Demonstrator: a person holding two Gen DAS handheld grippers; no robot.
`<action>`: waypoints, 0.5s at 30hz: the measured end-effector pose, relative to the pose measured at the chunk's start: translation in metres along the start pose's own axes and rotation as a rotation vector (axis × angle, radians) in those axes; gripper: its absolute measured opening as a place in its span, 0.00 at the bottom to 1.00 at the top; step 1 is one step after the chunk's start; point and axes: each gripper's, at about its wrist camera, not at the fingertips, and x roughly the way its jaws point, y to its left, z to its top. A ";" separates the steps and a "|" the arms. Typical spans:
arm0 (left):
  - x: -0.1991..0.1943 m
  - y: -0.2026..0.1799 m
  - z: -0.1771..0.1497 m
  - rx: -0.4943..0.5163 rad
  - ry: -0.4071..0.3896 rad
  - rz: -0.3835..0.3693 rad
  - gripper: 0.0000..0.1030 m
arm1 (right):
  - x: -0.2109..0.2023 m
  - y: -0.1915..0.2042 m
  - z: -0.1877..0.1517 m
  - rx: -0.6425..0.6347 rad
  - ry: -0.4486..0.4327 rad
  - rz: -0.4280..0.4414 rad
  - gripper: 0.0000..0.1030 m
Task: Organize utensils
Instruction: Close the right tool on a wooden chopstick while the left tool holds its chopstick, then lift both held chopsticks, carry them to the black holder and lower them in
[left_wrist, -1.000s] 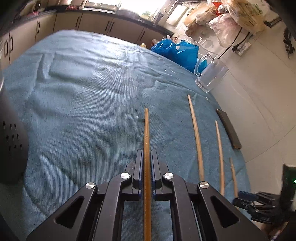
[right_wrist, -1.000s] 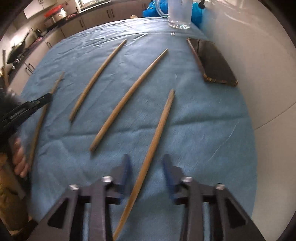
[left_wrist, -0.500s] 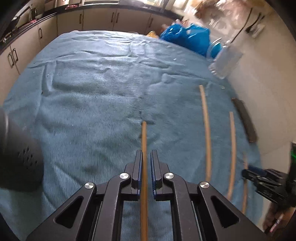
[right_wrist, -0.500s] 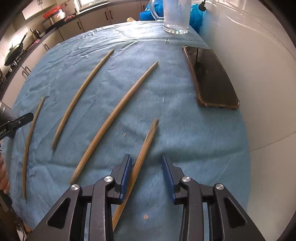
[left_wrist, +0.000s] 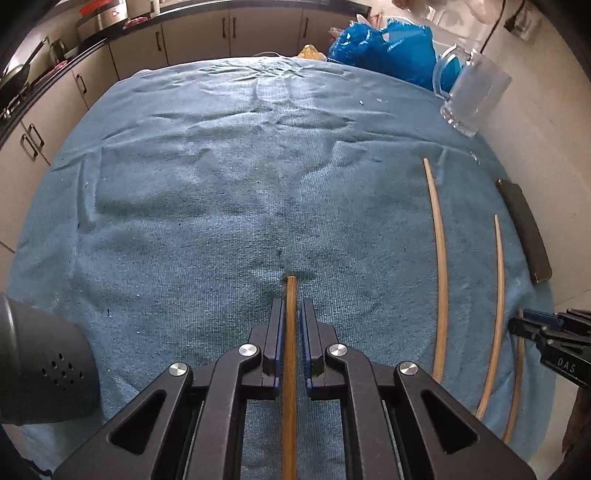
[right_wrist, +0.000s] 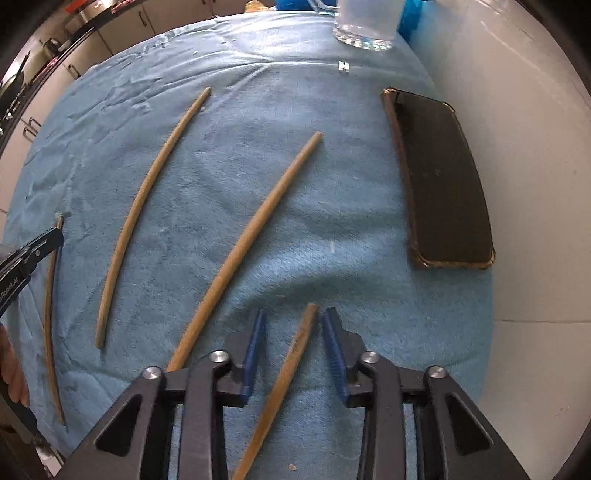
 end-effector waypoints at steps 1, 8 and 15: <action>0.000 -0.002 0.000 0.015 0.003 0.005 0.05 | 0.000 0.005 0.003 -0.014 -0.005 0.002 0.11; -0.042 0.008 -0.021 -0.022 -0.124 -0.057 0.05 | -0.011 0.019 -0.016 -0.079 -0.143 0.090 0.07; -0.116 0.021 -0.053 -0.045 -0.286 -0.173 0.05 | -0.057 0.026 -0.066 -0.055 -0.358 0.182 0.07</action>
